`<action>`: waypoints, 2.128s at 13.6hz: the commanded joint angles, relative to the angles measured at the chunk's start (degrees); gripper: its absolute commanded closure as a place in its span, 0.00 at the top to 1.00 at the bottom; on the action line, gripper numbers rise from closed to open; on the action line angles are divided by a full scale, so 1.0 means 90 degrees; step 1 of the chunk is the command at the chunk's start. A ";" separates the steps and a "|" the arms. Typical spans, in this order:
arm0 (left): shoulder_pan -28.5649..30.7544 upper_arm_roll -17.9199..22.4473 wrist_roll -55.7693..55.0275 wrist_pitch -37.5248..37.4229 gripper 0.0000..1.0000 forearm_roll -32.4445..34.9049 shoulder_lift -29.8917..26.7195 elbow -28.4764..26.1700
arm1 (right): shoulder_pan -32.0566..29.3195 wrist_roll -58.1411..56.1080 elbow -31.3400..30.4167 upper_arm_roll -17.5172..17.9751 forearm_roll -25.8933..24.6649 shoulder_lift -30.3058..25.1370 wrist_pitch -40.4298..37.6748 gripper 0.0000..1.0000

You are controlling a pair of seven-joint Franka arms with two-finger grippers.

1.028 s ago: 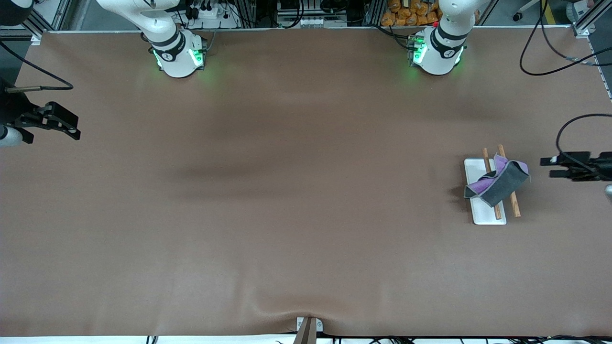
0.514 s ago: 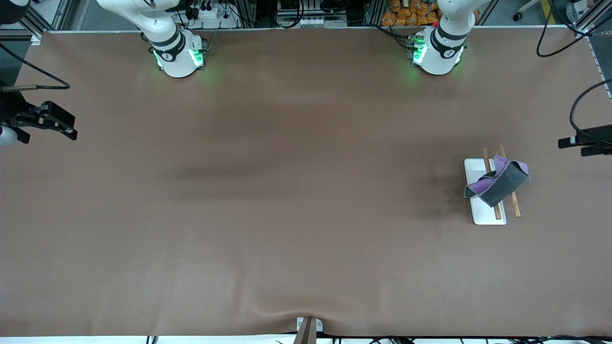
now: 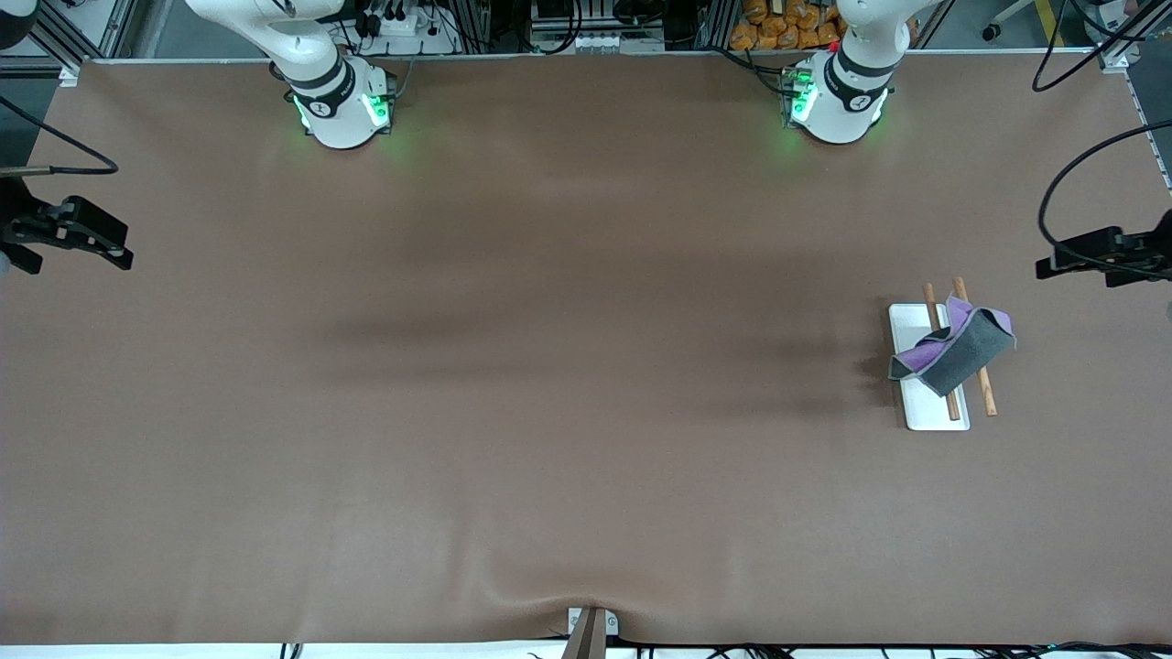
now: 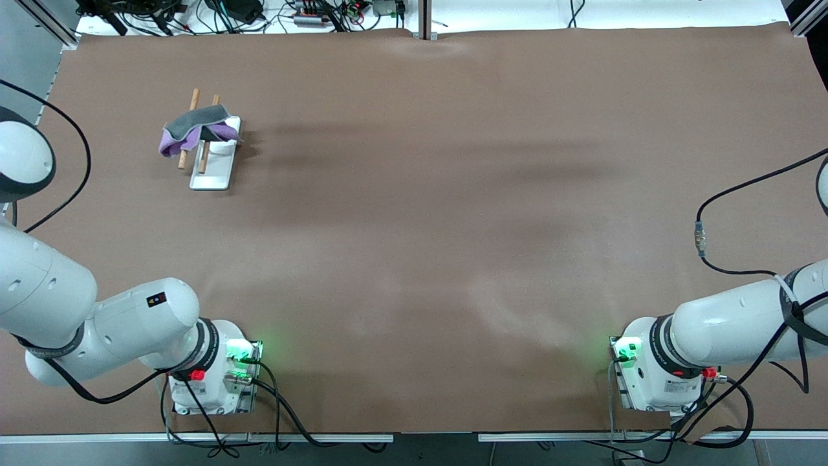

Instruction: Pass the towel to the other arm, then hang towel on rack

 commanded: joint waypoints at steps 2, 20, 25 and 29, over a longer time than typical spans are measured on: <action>0.0046 -0.0230 -0.0263 0.0236 1.00 0.0239 -0.0184 -0.0123 | -0.0091 0.0022 0.0183 0.0046 -0.0010 0.0085 -0.0099 1.00; -0.0238 -0.0650 -0.0820 0.0383 1.00 0.0874 -0.0282 0.0082 | -0.0325 0.0012 0.0193 0.0163 0.0010 0.0075 -0.0118 1.00; -0.0402 -0.0563 -0.0859 0.0393 1.00 0.0826 -0.0770 -0.0025 | -0.0833 0.0022 0.0193 0.0847 -0.0039 0.0055 -0.0138 1.00; -0.2059 0.1025 -0.1132 0.0383 1.00 0.0786 -0.1082 -0.0357 | -0.0814 0.0032 0.0202 0.0837 -0.0039 0.0046 -0.0128 1.00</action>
